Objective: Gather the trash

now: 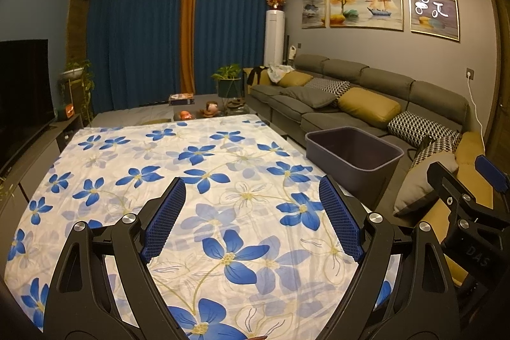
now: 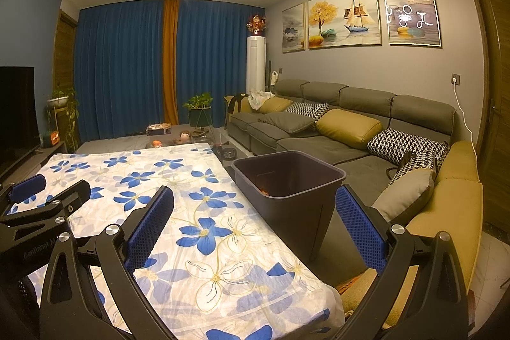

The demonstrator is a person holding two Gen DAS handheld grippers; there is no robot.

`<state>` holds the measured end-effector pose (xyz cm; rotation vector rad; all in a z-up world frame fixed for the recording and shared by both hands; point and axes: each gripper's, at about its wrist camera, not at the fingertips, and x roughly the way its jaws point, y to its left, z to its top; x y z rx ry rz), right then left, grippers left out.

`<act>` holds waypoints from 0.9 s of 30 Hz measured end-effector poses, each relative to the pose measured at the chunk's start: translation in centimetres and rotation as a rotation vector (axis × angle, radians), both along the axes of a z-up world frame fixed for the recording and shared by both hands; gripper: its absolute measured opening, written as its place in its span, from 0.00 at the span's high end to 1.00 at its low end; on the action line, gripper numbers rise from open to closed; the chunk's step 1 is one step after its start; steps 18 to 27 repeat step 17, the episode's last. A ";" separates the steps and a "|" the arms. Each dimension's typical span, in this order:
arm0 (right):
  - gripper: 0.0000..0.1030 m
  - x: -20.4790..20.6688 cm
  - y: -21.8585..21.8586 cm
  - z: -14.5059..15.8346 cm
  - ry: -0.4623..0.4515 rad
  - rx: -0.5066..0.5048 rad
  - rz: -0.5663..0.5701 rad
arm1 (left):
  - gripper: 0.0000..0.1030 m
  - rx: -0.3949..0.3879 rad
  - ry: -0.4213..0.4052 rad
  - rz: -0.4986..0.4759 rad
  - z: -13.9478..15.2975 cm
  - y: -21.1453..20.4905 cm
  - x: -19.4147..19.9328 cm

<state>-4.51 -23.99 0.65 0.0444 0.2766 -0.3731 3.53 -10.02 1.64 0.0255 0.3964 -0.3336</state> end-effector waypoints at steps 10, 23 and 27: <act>0.05 -0.2 0.0 0.1 -0.003 -0.001 0.000 | 0.10 0.006 -0.014 0.017 0.5 0.0 -0.1; 0.05 -0.2 0.1 0.2 -0.006 -0.001 -0.001 | 0.08 -0.002 -0.001 0.039 0.6 0.3 0.2; 0.05 -0.2 0.1 0.2 -0.006 -0.001 -0.001 | 0.08 -0.002 -0.001 0.039 0.6 0.3 0.2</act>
